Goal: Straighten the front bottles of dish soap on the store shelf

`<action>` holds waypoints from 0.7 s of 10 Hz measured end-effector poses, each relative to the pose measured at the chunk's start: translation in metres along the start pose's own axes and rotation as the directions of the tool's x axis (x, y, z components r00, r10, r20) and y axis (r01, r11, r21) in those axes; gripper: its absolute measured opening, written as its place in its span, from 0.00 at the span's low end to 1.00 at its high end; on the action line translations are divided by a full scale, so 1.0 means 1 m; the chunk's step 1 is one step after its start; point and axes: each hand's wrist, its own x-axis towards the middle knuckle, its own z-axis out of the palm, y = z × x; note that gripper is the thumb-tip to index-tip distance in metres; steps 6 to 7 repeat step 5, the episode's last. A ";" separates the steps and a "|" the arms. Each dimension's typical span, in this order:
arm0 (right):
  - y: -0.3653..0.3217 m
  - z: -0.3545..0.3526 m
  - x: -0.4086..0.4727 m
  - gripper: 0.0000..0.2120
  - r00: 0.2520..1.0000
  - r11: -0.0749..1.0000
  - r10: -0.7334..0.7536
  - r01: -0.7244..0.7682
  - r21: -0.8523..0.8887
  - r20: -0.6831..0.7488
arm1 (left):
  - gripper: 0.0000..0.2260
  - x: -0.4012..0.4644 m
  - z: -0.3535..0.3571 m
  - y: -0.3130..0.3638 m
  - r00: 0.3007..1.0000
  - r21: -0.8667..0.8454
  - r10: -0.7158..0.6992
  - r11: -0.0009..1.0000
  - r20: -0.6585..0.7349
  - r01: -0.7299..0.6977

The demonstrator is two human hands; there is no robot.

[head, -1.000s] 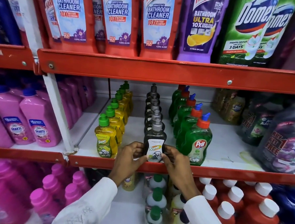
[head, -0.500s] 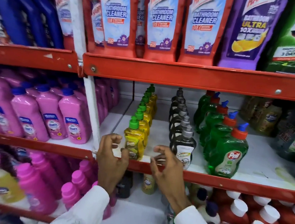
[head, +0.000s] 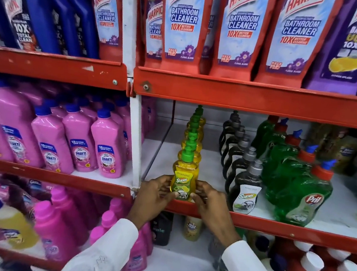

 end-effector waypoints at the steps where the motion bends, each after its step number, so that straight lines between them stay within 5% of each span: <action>1: -0.001 0.000 -0.002 0.17 1.000 1.000 0.012 -0.012 -0.014 0.003 | 0.19 0.002 -0.001 -0.004 1.000 -0.046 -0.020 0.999 0.017 0.021; 7: -0.008 -0.020 0.012 0.18 0.998 0.999 0.019 -0.017 0.030 -0.060 | 0.21 0.021 -0.003 0.020 0.999 -0.058 0.037 0.998 0.035 -0.035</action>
